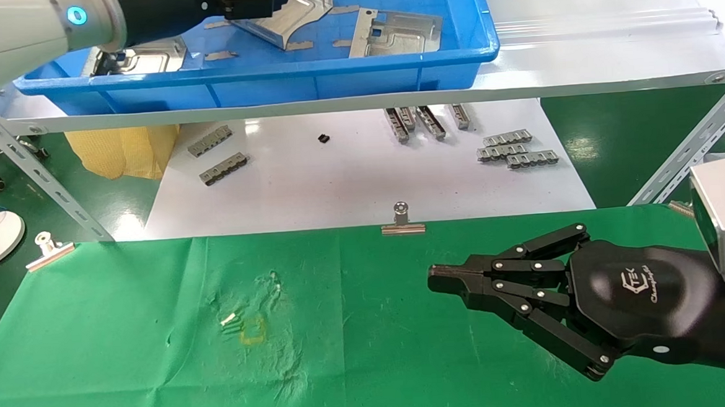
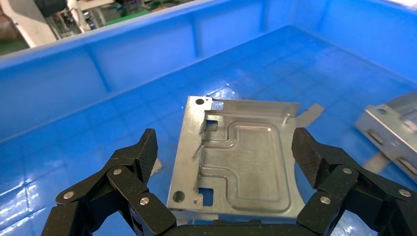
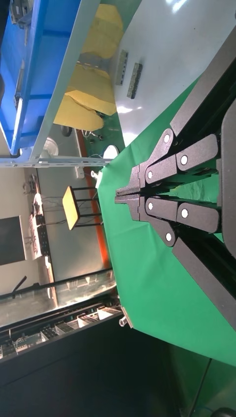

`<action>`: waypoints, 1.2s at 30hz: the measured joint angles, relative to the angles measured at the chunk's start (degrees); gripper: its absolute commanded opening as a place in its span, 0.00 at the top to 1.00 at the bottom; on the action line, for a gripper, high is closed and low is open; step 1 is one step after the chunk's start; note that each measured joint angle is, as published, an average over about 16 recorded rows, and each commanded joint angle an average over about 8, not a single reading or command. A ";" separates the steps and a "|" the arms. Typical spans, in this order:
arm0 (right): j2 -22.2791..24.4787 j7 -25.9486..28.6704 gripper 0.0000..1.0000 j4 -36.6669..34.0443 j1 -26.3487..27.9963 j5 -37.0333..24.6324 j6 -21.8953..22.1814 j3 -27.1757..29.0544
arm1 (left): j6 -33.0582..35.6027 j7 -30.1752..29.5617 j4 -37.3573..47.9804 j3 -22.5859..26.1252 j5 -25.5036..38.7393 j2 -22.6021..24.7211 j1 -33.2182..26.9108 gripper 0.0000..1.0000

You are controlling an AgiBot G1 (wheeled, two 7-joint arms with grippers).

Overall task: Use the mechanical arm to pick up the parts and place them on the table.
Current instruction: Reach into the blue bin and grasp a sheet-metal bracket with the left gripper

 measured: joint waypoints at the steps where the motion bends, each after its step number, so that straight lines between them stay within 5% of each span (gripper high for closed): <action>1: 0.00 0.00 0.84 0.00 0.00 0.00 0.00 0.00 | -0.66 0.02 0.57 0.16 0.25 0.42 -0.24 0.77; 3: 0.00 0.00 0.59 0.00 0.00 0.00 0.00 0.00 | -1.80 0.00 1.49 0.48 0.72 1.13 -0.62 0.97; 8: 0.00 0.00 0.02 0.00 0.00 0.00 0.00 0.00 | -3.70 -0.09 2.50 1.28 1.86 2.19 -1.11 1.00; 36: 0.00 0.00 0.00 0.00 0.00 0.00 0.00 0.00 | -6.90 -0.67 1.03 3.01 3.41 2.79 -0.66 1.00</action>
